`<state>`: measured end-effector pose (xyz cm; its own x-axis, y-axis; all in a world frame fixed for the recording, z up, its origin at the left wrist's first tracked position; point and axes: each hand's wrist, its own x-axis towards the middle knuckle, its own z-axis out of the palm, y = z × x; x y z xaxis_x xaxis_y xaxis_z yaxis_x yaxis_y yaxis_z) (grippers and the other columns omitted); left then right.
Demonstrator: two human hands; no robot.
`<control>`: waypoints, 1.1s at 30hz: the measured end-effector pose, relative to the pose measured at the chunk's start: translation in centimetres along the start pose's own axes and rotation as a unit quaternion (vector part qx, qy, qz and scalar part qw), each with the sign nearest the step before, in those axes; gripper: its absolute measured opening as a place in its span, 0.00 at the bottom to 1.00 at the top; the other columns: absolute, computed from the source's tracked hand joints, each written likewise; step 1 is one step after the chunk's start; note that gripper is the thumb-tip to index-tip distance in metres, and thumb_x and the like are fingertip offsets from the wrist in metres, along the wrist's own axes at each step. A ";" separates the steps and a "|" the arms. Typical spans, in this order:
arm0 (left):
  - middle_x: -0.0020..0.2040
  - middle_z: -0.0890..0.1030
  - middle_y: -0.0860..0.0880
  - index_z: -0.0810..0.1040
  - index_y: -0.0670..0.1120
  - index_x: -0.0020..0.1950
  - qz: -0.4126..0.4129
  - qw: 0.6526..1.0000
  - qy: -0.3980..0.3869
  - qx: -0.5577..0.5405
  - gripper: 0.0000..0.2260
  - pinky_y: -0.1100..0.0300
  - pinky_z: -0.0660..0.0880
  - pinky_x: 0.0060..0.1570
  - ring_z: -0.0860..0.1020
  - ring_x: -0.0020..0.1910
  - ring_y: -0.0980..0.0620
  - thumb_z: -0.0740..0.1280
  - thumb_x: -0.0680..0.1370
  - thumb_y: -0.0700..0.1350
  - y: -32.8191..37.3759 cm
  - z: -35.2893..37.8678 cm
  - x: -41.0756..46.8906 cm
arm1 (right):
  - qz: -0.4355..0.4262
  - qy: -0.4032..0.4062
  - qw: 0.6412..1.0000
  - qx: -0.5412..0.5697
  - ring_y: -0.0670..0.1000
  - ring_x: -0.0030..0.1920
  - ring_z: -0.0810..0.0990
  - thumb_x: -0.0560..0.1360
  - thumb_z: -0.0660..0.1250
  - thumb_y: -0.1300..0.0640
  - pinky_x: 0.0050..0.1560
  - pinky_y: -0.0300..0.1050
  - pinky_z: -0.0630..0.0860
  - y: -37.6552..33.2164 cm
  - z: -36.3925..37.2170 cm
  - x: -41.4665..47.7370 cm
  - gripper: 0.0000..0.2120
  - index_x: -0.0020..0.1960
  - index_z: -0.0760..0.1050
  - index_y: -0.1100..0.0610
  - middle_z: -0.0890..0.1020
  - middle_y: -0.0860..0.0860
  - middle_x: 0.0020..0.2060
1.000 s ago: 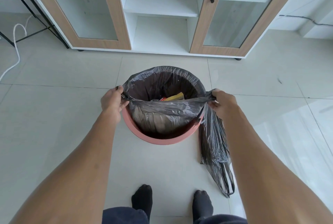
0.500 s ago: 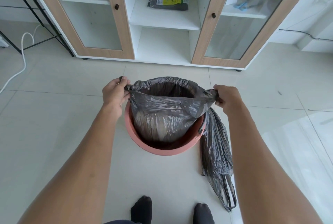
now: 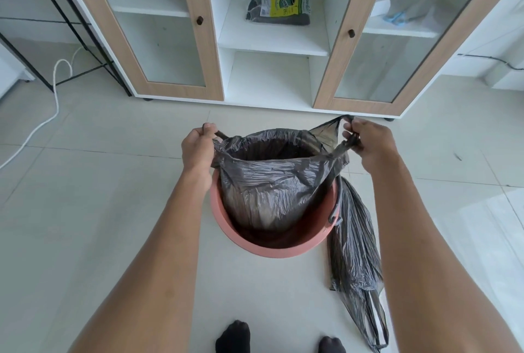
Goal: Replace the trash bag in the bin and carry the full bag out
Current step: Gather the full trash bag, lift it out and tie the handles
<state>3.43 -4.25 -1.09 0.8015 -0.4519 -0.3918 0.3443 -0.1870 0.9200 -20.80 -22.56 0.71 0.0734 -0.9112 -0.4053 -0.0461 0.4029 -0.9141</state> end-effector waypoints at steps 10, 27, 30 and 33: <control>0.26 0.80 0.51 0.81 0.42 0.50 -0.003 0.996 -0.051 0.069 0.13 0.59 0.77 0.38 0.71 0.18 0.57 0.67 0.79 0.52 3.2 -0.8 -0.7 | -0.037 0.004 0.994 -0.105 0.45 0.26 0.76 0.76 0.67 0.53 0.31 0.36 0.72 -3.2 -0.5 -2.3 0.08 0.47 0.83 0.55 0.75 0.48 0.31; 0.36 0.85 0.52 0.80 0.48 0.40 0.145 0.920 -0.084 0.353 0.10 0.57 0.76 0.40 0.83 0.38 0.47 0.63 0.79 0.48 5.7 -4.4 -10.9 | -0.112 -0.002 0.974 -0.195 0.45 0.30 0.81 0.79 0.64 0.58 0.39 0.40 0.75 -3.2 -6.4 -13.8 0.09 0.44 0.81 0.58 0.84 0.57 0.39; 0.36 0.84 0.54 0.81 0.46 0.40 0.165 0.936 -0.032 0.309 0.11 0.59 0.74 0.40 0.82 0.40 0.52 0.63 0.78 0.47 6.1 -5.7 -12.0 | -0.144 0.038 0.974 -0.172 0.44 0.32 0.81 0.79 0.64 0.57 0.45 0.43 0.76 -4.3 -7.3 -14.2 0.08 0.47 0.82 0.58 0.84 0.51 0.36; 0.37 0.84 0.52 0.79 0.38 0.44 0.160 0.925 -0.035 0.344 0.13 0.62 0.71 0.30 0.79 0.31 0.58 0.60 0.78 0.44 5.9 -6.1 -12.1 | -0.148 0.029 0.971 -0.187 0.45 0.32 0.80 0.79 0.64 0.56 0.44 0.43 0.76 -4.4 -7.2 -14.1 0.09 0.47 0.82 0.58 0.83 0.49 0.34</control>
<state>-1.29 5.41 9.01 0.7664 -0.6313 -0.1190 -0.3173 -0.5331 0.7843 -28.76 -12.11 10.58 0.0822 -0.9901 -0.1141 -0.3910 0.0733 -0.9175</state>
